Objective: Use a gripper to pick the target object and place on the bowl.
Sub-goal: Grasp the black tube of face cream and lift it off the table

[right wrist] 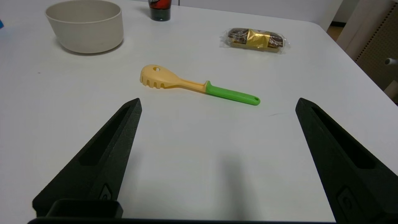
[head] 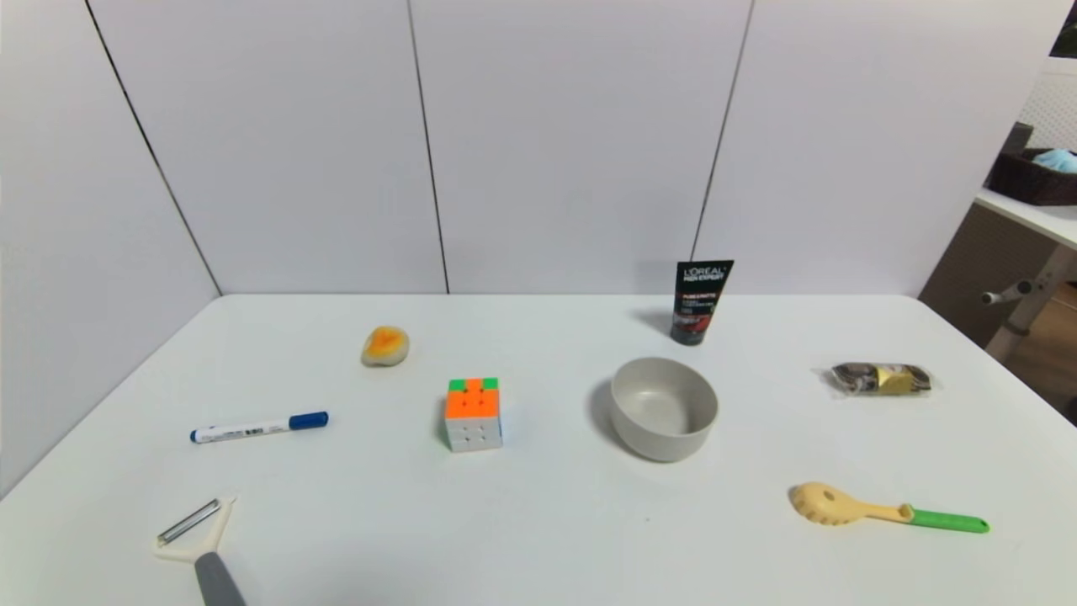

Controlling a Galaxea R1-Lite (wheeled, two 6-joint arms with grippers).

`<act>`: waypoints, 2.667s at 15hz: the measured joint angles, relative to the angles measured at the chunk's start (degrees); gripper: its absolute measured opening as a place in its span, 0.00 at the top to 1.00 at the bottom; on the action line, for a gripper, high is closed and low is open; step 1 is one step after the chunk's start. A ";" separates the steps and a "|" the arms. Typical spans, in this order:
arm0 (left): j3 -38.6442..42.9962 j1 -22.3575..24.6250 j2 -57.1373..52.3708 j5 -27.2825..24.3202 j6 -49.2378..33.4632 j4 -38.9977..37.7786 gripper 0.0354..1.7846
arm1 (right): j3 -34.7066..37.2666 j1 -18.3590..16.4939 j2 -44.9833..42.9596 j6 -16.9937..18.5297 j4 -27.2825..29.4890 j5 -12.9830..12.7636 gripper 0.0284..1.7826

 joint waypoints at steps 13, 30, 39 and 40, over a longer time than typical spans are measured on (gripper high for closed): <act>0.00 0.05 0.00 -0.02 -0.05 0.00 0.06 | -7.17 -0.17 6.81 -0.10 3.24 -0.09 0.04; 0.00 0.02 0.00 0.02 -0.02 0.00 0.06 | -65.35 -5.13 93.06 -4.53 3.35 19.02 0.04; 0.00 0.02 0.00 -0.02 0.00 0.00 0.06 | -81.75 -14.01 119.72 -23.17 -7.00 58.16 0.04; 0.00 0.02 0.00 -0.02 -0.02 0.00 0.06 | -82.19 -14.09 120.80 -23.31 -9.19 60.04 0.04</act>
